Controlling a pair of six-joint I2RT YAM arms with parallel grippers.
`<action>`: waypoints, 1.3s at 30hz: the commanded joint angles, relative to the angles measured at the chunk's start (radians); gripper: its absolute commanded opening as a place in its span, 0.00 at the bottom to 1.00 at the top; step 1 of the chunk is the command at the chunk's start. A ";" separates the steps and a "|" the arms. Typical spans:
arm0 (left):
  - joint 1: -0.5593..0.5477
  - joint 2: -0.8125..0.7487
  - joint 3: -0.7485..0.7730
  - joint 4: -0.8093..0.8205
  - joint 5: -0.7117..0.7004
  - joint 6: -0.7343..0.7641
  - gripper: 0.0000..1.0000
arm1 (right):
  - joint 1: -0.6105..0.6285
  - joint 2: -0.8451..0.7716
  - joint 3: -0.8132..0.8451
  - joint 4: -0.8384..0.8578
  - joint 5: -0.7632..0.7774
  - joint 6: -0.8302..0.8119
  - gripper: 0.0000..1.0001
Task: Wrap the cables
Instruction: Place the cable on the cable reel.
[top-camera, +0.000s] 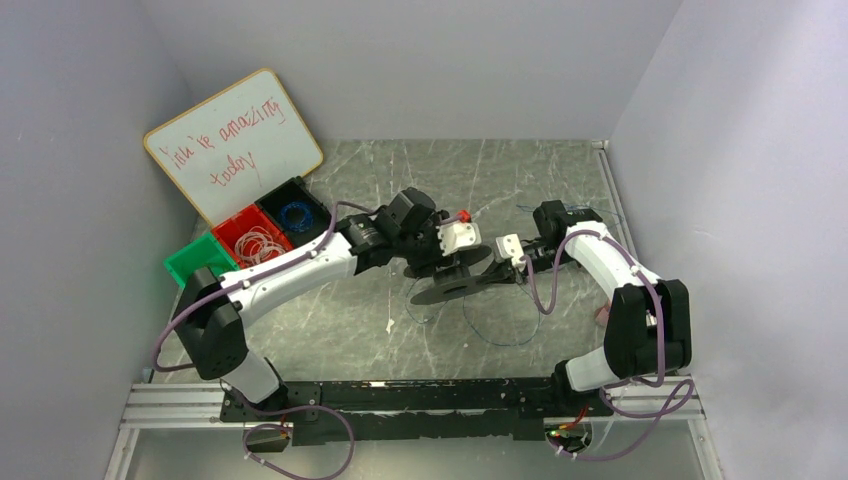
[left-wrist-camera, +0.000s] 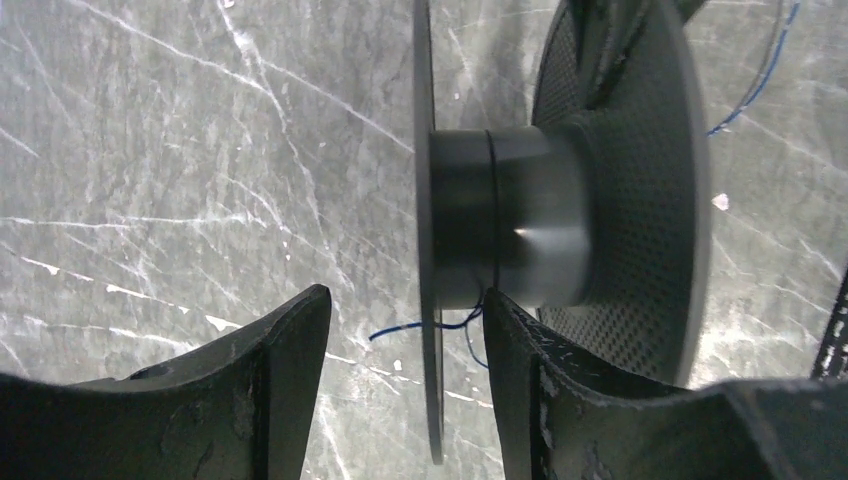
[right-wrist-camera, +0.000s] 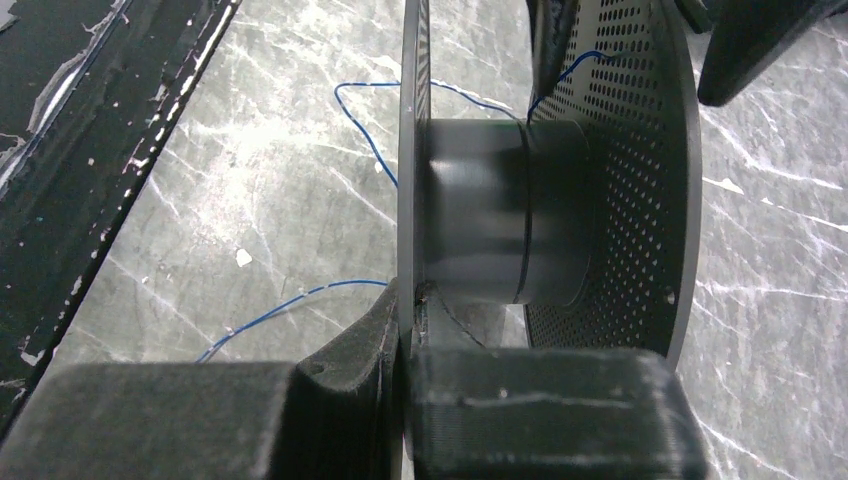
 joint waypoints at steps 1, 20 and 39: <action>-0.002 0.022 0.050 0.050 -0.047 0.011 0.61 | -0.007 0.004 0.009 -0.028 -0.049 -0.051 0.00; -0.002 0.098 0.069 0.016 -0.006 0.046 0.54 | -0.011 0.003 0.018 -0.066 -0.067 -0.089 0.00; 0.000 0.122 0.162 0.022 -0.230 -0.099 0.03 | -0.045 0.011 0.094 0.309 -0.025 0.623 0.44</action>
